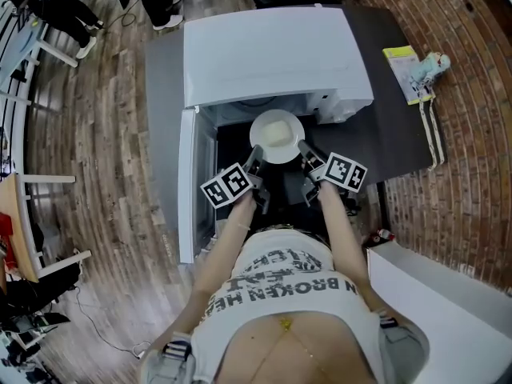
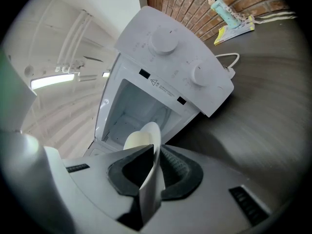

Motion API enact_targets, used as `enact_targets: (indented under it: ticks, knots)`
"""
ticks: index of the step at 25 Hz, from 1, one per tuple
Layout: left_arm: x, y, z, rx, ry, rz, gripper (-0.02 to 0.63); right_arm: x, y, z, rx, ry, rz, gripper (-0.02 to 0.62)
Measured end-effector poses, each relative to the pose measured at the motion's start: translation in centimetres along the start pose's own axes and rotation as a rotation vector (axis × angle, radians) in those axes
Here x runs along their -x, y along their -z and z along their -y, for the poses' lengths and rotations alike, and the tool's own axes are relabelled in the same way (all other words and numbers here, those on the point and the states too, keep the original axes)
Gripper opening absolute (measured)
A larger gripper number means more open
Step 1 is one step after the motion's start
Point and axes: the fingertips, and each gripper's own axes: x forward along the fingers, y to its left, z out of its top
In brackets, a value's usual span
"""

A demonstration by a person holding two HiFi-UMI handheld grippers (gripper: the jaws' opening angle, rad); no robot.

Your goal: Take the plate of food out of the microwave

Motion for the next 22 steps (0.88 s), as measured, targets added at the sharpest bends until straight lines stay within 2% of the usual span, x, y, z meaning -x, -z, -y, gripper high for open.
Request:
enact_targets:
  ticks: [9,16,22]
  knots:
    - [1.3,1.8,0.3,-0.017,0.023,-0.028,0.046,2.2,1.6,0.3,0.006,0.032,0.035,0.040]
    - [1.8,2.1,0.8,-0.014,0.026,-0.004,0.046,2.8,1.5,0.0,0.001,-0.002,0.027,0.040]
    - [2.1,2.1,1.4,-0.014,-0.004,0.028,0.046,2.9,1.2,-0.1,0.005,-0.030,-0.012,0.040]
